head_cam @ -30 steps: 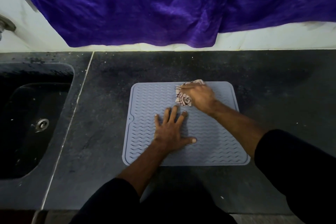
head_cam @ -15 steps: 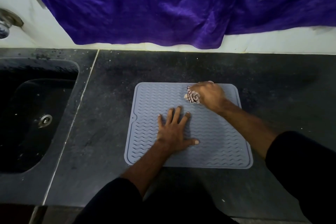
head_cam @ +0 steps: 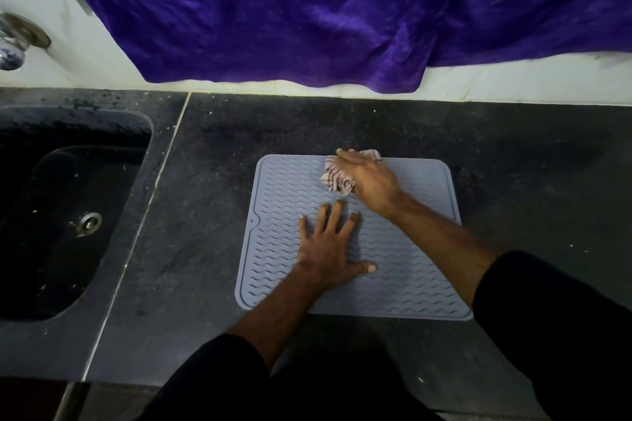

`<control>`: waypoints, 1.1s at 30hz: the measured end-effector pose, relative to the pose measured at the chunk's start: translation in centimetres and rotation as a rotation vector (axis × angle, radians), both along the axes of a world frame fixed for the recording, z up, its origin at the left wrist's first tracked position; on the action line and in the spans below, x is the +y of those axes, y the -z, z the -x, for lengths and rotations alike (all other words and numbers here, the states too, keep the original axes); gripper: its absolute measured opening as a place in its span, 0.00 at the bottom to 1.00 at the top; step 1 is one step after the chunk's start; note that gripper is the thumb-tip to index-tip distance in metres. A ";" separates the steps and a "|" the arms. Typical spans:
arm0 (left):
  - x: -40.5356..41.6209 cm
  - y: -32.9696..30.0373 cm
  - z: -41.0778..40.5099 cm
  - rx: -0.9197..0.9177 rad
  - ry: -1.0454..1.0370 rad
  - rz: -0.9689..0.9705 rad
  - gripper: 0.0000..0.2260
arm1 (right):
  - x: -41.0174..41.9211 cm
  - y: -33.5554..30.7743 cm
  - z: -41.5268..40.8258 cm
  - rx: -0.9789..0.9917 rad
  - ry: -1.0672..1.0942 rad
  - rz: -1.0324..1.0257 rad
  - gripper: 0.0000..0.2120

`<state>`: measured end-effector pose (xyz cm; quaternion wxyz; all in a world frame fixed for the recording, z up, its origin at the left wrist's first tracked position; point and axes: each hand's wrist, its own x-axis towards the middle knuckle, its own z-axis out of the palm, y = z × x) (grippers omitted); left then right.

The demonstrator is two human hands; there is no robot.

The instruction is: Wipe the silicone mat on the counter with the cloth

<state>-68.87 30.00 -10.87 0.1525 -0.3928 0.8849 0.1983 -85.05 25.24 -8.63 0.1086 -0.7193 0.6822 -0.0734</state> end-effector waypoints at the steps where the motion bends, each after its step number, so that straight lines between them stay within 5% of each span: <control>1: 0.0 0.0 0.0 -0.002 -0.001 -0.001 0.48 | 0.4 0.5 -0.6 0.009 -0.046 -0.016 0.26; 10: 0.0 0.4 -0.1 0.017 -0.002 0.019 0.48 | -0.2 -0.1 0.4 0.013 0.117 0.060 0.28; 15: 0.0 0.7 0.0 -0.004 0.000 0.025 0.48 | -1.0 1.0 -2.4 -0.019 -0.064 0.065 0.19; 22: 0.0 0.8 -0.2 0.019 0.005 0.026 0.48 | -1.5 0.0 -0.8 0.098 0.079 0.074 0.22; 28: 0.1 1.0 -0.2 0.015 0.003 0.032 0.48 | -1.6 1.7 -2.7 0.003 -0.129 0.021 0.19; 33: 0.1 0.8 -0.4 0.029 0.007 0.027 0.47 | -2.3 0.2 -1.8 0.168 0.101 0.002 0.15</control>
